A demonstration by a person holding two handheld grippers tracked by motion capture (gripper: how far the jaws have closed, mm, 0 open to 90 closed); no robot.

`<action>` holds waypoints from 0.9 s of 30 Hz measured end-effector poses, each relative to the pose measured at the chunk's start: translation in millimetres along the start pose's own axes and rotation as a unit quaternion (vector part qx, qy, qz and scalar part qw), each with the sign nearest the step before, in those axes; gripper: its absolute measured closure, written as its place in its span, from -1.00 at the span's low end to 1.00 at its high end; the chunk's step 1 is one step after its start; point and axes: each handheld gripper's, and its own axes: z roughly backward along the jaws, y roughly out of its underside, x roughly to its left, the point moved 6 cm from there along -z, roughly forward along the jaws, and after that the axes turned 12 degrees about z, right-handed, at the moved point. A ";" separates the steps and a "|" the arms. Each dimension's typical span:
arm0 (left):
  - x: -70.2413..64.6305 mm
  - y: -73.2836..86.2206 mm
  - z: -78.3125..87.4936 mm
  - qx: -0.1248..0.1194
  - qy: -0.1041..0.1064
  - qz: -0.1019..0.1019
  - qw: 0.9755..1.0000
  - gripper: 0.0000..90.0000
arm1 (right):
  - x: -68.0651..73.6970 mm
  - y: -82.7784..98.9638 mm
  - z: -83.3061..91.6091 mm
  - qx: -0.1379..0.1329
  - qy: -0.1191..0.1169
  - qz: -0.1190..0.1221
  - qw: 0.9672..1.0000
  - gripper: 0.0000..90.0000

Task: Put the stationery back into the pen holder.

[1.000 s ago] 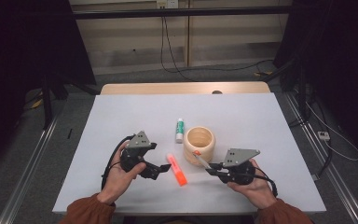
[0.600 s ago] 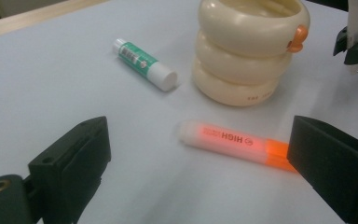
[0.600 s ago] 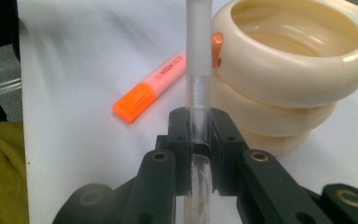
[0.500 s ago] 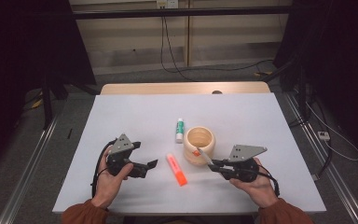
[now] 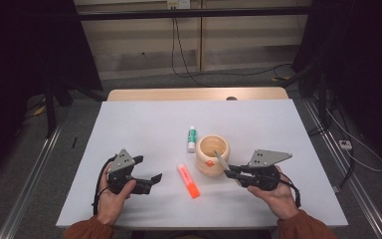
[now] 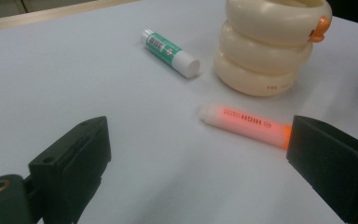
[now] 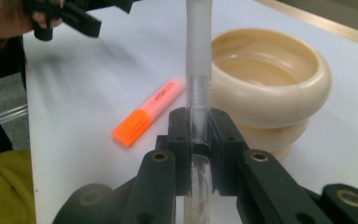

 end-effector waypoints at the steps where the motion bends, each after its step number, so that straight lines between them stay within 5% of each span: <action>1: 0.1 0.4 0.9 0.000 0.002 0.001 1.000 -0.86 | -1.1 -1.1 1.1 -0.001 0.004 0.000 1.000 0.79; 7: 3.8 2.1 4.7 -0.018 0.000 0.024 1.000 -0.86 | -5.6 -10.0 6.1 -0.018 0.014 -0.007 1.000 0.79; 27: 8.2 2.8 5.4 -0.024 -0.001 0.029 0.999 -0.86 | -41.1 -35.6 6.7 -0.075 0.072 -0.062 0.993 0.79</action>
